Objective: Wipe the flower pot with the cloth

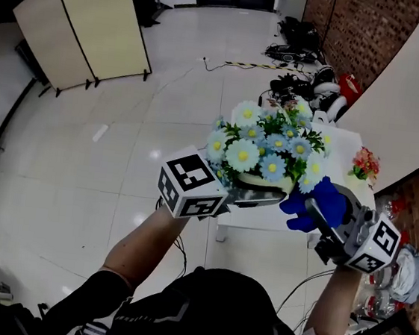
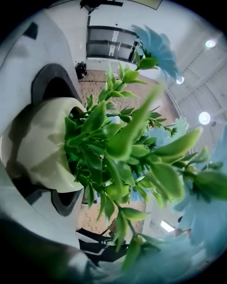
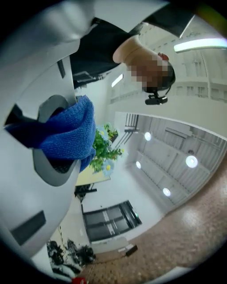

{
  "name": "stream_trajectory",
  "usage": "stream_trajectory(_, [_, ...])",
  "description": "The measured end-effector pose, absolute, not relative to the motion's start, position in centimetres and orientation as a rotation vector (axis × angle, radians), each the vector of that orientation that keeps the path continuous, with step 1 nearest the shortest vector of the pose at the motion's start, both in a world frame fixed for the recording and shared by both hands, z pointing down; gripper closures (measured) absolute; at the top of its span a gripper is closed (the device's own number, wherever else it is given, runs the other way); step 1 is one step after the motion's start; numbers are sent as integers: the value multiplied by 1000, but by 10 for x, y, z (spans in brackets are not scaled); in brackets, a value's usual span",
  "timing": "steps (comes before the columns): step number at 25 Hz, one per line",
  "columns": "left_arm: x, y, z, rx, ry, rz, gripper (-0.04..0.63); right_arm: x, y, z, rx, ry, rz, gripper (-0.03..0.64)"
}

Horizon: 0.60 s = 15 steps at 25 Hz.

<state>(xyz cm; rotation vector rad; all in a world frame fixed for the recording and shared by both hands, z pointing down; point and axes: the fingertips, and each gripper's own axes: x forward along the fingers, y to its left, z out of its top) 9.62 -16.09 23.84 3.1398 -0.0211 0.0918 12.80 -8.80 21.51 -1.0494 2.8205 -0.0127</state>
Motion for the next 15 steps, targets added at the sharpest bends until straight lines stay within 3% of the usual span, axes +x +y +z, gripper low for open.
stream_trajectory(6, [94,-177,218,3128,-143,-6,38,115,-93,254,-1549,2741,157,540])
stream_trajectory(15, [91,-176,220,3147,-165,35,38,96,-114,266,-1786,2757,233,541])
